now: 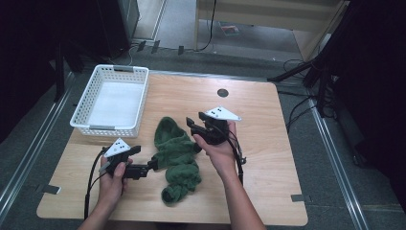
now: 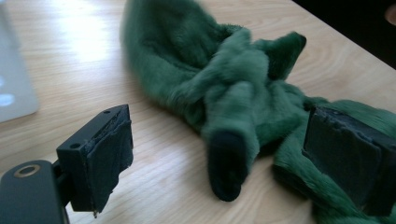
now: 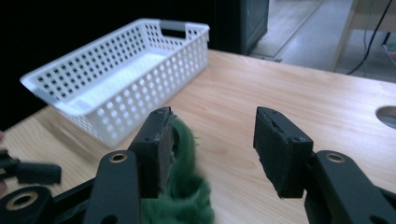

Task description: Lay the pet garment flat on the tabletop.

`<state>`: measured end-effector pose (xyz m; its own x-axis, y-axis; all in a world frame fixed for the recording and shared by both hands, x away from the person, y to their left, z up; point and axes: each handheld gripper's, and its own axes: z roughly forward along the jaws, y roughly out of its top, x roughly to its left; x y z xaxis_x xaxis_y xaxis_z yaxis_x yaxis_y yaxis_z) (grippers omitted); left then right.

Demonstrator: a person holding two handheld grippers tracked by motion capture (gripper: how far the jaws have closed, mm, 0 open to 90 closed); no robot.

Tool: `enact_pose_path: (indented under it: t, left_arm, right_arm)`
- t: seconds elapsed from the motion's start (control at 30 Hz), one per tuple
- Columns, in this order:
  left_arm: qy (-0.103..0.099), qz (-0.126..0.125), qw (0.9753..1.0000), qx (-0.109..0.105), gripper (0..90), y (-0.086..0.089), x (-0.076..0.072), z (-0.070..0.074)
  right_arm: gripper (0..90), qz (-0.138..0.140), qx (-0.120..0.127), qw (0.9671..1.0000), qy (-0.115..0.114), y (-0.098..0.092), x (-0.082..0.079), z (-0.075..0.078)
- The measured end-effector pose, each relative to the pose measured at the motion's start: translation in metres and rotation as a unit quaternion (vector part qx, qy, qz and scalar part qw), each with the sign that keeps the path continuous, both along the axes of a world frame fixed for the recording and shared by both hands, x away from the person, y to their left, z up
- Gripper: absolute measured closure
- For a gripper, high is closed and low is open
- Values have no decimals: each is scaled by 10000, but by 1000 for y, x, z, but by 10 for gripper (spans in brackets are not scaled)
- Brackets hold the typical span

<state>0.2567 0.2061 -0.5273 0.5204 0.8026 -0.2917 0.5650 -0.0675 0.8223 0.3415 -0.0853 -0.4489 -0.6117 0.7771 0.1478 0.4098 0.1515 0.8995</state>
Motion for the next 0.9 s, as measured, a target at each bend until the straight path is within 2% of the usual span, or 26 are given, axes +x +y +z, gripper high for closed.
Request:
enact_pose_path:
  t: [0.07, 0.1, 0.13, 0.17, 0.2, 0.23, 0.3, 0.33, 0.37, 0.43, 0.47, 0.53, 0.57, 0.6, 0.63, 0.7, 0.77, 0.8, 0.83, 0.87, 0.9]
  left_arm:
    - [83, 146, 9999, -39, 108, -2, 4, 0]
    - [119, 192, 9997, -28, 154, -3, 6, -1]
    - [162, 216, 9996, 1, 143, -5, 8, -1]
    - [177, 291, 9994, 45, 141, -8, 10, -1]
    - [189, 305, 9993, 104, 142, -9, 12, -1]
    - [215, 354, 9991, 135, 142, -11, 14, -1]
    - [243, 480, 9984, 185, 149, -15, 19, 1]
    - [240, 547, 9981, 146, 168, -15, 20, 2]
    - [224, 628, 9977, 111, 168, -16, 23, 3]
    - [236, 851, 9960, 142, 237, -18, 26, 3]
    - [276, 888, 9956, 108, 271, -18, 28, 2]
    - [327, 940, 9949, 144, 329, -20, 30, 1]
    - [340, 928, 9949, 200, 365, -22, 31, 1]
    - [339, 914, 9951, 192, 387, -23, 32, 1]
    - [327, 882, 9953, 223, 403, -24, 32, 1]
    - [309, 888, 9952, 255, 439, -26, 34, 3]
    - [298, 881, 9954, 228, 444, -28, 38, 4]
    - [277, 875, 9955, 247, 444, -30, 40, 5]
    - [270, 884, 9954, 256, 444, -31, 42, 6]
    - [267, 896, 9953, 260, 444, -32, 44, 6]
    - [236, 924, 9951, 255, 443, -33, 46, 7]
  right_arm:
    - [460, 21, -81, 9997, 223, -2, 3, -8]
    - [448, 45, -124, 9993, 344, 0, 5, -12]
    - [434, 107, -170, 9988, 450, 2, 7, -16]
    - [423, 177, -238, 9983, 495, 7, 9, -20]
    - [402, 252, -455, 9971, 549, 19, 14, -27]
    - [402, 252, -455, 9971, 549, 19, 14, -27]
    - [402, 306, -658, 9952, 657, 31, 22, -33]
    - [396, 447, -773, 9927, 813, 39, 30, -39]
    - [396, 447, -773, 9927, 813, 39, 30, -39]
    - [392, 682, -1023, 9872, 1018, 50, 39, -46]
    - [417, 745, -1185, 9843, 1073, 54, 42, -50]
    - [558, 668, -1520, 9801, 1090, 57, 46, -56]
    - [636, 559, -1630, 9791, 1079, 56, 48, -58]
    - [760, 403, -1708, 9793, 1012, 53, 48, -59]
    - [824, 281, -1675, 9813, 907, 48, 48, -58]
    - [900, -11, -1439, 9877, 609, 33, 46, -53]
    - [900, -281, -1268, 9909, 342, 18, 42, -47]
    - [900, -412, -1288, 9906, 228, 12, 40, -45]
    - [900, -518, -1277, 9903, 196, 5, 40, -45]
    - [864, -515, -1148, 9918, 236, 0, 40, -44]
    - [811, -385, -946, 9941, 372, -5, 42, -44]
